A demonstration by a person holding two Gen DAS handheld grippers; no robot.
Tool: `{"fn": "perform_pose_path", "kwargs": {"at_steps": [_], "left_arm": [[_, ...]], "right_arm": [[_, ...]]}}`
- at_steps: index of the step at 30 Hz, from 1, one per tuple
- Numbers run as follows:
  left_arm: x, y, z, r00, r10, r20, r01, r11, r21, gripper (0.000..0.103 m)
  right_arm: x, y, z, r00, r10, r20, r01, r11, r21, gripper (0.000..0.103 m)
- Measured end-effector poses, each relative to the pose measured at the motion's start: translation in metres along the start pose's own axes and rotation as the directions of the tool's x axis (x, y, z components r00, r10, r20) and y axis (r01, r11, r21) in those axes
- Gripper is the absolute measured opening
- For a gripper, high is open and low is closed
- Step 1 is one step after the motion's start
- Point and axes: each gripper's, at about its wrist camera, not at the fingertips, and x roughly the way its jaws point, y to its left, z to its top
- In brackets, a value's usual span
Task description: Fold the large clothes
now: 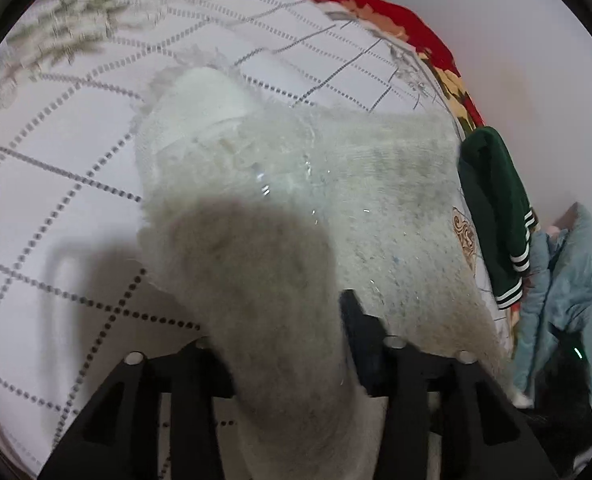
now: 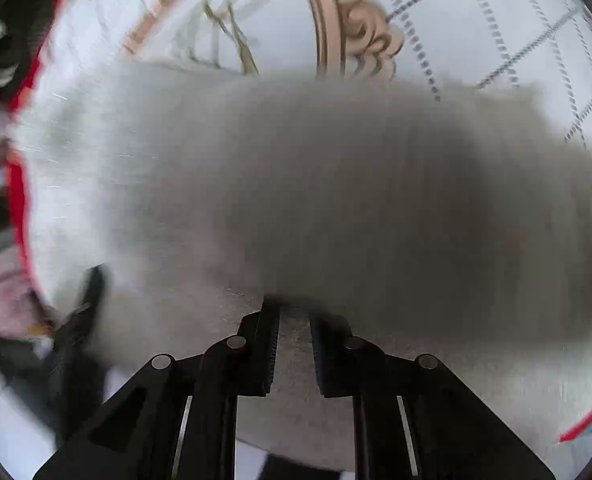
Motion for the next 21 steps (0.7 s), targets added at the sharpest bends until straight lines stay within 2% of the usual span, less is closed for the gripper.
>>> {"fn": "perform_pose_path", "kwargs": {"at_steps": [1,3,5,6,7,9,10,12,13,14,15,16,17,19,20,21], "left_arm": [[0.003,0.001,0.002,1.0,-0.012,-0.002,0.012,1.0,-0.007,0.05],[0.006,-0.002,0.002,1.0,-0.011,0.014,0.011,1.0,0.006,0.05],[0.007,-0.01,0.0,0.999,0.017,0.041,-0.019,0.999,0.042,0.049],[0.007,-0.015,-0.001,0.998,0.038,0.059,-0.041,0.998,0.057,0.044],[0.006,-0.018,-0.002,0.996,0.051,0.076,-0.056,0.996,0.067,0.034],[0.003,-0.028,-0.004,0.991,0.076,0.111,-0.088,0.991,0.103,0.025],[0.001,-0.031,-0.004,0.989,0.085,0.125,-0.099,0.989,0.113,0.023],[-0.011,-0.039,-0.006,0.983,0.089,0.158,-0.111,0.985,0.135,0.021],[-0.016,-0.043,-0.006,0.981,0.087,0.173,-0.113,0.982,0.152,0.021],[-0.026,-0.05,-0.007,0.977,0.08,0.196,-0.117,0.977,0.181,0.02],[-0.037,-0.058,-0.008,0.972,0.074,0.224,-0.125,0.968,0.219,0.02],[-0.049,-0.068,-0.01,0.965,0.065,0.256,-0.134,0.955,0.265,0.019],[-0.06,-0.077,-0.013,0.957,0.054,0.284,-0.145,0.94,0.308,0.019],[-0.085,-0.1,-0.022,0.934,0.018,0.357,-0.178,0.89,0.421,0.019],[-0.099,-0.113,-0.029,0.921,-0.012,0.389,-0.193,0.853,0.484,0.019],[-0.11,-0.126,-0.037,0.91,-0.045,0.411,-0.21,0.806,0.554,0.019]], "right_arm": [[-0.015,-0.008,-0.007,0.999,0.022,0.03,-0.023,1.0,0.014,0.017],[-0.045,-0.03,-0.022,0.995,-0.001,0.104,-0.003,0.999,0.039,0.027],[-0.075,-0.059,-0.038,0.978,-0.054,0.202,0.039,0.996,0.081,0.063],[-0.09,-0.086,-0.051,0.96,-0.123,0.251,0.087,0.985,0.148,0.07],[-0.098,-0.101,-0.057,0.949,-0.152,0.278,0.102,0.977,0.185,0.078],[-0.099,-0.153,-0.082,0.924,-0.215,0.315,0.125,0.951,0.283,0.078],[-0.095,-0.182,-0.081,0.934,-0.2,0.295,0.108,0.948,0.301,0.078],[-0.061,-0.212,-0.093,0.962,-0.151,0.229,0.07,0.942,0.329,0.078],[-0.051,-0.219,-0.096,0.965,-0.141,0.219,0.062,0.94,0.335,0.076],[-0.039,-0.228,-0.099,0.969,-0.103,0.223,0.02,0.938,0.347,0.075],[-0.03,-0.235,-0.101,0.968,-0.059,0.244,-0.036,0.93,0.367,0.075],[-0.028,-0.236,-0.1,0.965,-0.05,0.256,-0.05,0.927,0.372,0.075],[-0.027,-0.234,-0.099,0.965,-0.044,0.259,-0.057,0.927,0.371,0.075],[-0.027,-0.228,-0.095,0.961,0.009,0.275,-0.111,0.927,0.358,0.075],[-0.023,-0.221,-0.094,0.96,0.039,0.279,-0.138,0.929,0.344,0.075],[-0.022,-0.217,-0.092,0.959,0.069,0.277,-0.159,0.934,0.321,0.075]]}}
